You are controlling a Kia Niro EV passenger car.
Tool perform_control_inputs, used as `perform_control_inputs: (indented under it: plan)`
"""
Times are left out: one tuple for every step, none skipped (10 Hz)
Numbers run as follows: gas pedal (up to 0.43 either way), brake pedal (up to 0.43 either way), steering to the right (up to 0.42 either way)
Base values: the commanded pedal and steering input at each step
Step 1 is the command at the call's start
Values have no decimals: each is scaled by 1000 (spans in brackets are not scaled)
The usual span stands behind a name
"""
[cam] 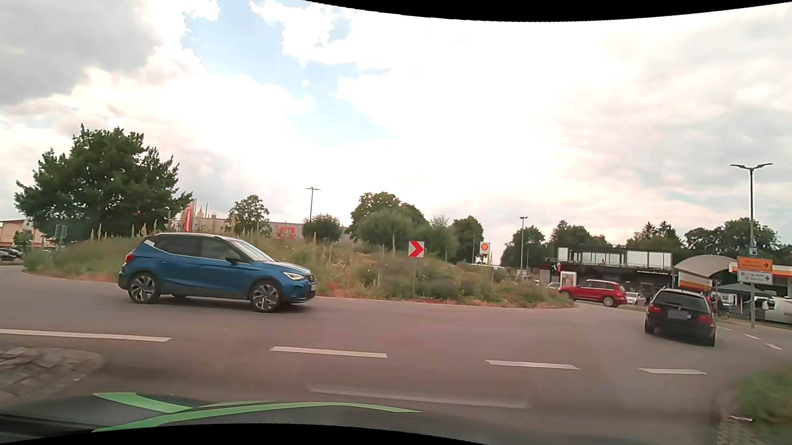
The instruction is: Follow the waypoints while adhering to traffic rules and regulations
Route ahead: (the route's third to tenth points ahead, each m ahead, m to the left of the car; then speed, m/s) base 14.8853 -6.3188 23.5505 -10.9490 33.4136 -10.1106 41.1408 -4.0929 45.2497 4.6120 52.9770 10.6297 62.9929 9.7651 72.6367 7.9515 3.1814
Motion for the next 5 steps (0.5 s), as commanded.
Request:
perform_control_inputs:
  plan:
    - [0, 232, 134]
    - [0, 238, 137]
    - [0, 244, 143]
    - [0, 250, 151]
    - [0, 250, 162]
